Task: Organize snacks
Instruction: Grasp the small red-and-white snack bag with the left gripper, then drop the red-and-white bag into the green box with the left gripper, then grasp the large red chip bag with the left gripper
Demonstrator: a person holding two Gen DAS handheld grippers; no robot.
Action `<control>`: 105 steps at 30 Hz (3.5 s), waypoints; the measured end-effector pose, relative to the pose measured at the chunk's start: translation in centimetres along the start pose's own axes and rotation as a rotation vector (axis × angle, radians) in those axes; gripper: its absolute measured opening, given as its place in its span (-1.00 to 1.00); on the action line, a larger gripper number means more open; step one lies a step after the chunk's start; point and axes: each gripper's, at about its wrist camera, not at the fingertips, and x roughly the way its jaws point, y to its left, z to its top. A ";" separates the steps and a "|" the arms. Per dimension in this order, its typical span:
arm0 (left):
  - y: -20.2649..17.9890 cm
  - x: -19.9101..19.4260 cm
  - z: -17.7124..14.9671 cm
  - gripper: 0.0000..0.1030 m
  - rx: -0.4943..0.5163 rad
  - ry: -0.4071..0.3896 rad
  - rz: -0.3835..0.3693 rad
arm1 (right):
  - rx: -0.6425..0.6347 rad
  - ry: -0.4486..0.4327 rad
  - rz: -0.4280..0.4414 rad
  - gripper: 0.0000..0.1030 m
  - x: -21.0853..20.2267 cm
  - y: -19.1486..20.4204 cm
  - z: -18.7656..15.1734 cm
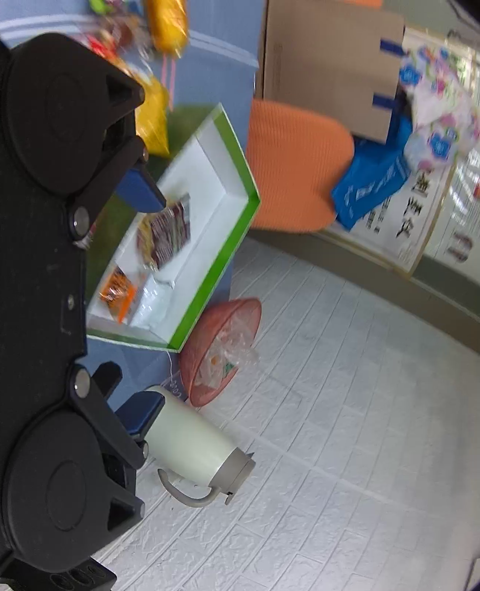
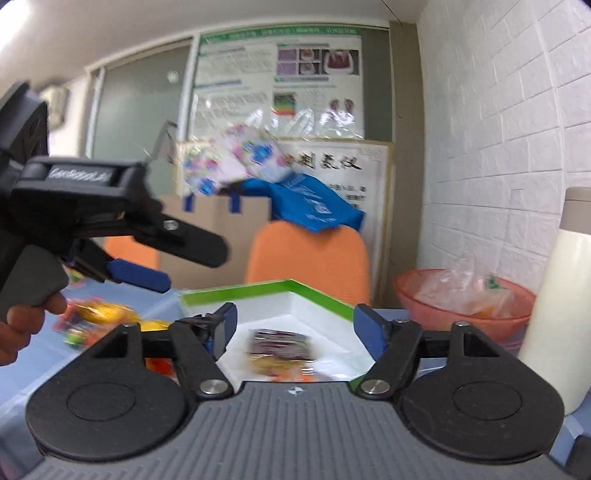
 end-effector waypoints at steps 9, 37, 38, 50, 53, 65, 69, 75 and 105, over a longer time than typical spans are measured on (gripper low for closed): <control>5.2 -5.3 -6.8 1.00 -0.182 0.057 0.038 | 0.140 0.237 0.151 1.00 0.9 4.2 -3.7; 6.1 2.5 -9.4 1.00 -0.303 0.229 -0.097 | 0.259 0.417 0.258 0.83 1.2 2.4 -6.1; 6.1 2.7 -9.5 1.00 -0.298 0.225 -0.101 | 0.263 0.416 0.262 0.82 1.2 2.2 -6.2; 3.5 0.7 -8.8 0.24 -0.263 0.182 -0.125 | 0.248 0.337 0.315 0.06 -0.9 2.6 -4.3; 2.0 -0.6 -7.0 0.25 -0.212 0.128 -0.138 | 0.207 0.270 0.313 0.05 -1.9 2.8 -2.3; 1.5 3.4 1.8 0.25 -0.110 0.025 -0.152 | 0.155 0.097 0.277 0.05 3.9 0.7 3.5; 3.8 6.6 3.3 0.26 -0.157 0.040 -0.130 | 0.192 0.104 0.256 0.04 7.9 -0.5 3.7; 7.1 10.9 4.4 0.28 -0.187 0.088 -0.094 | 0.277 0.160 0.244 0.03 12.8 -2.0 2.2; 6.9 -4.7 -2.8 1.00 -0.122 -0.050 0.151 | 0.264 0.150 0.238 1.00 2.4 2.0 -0.7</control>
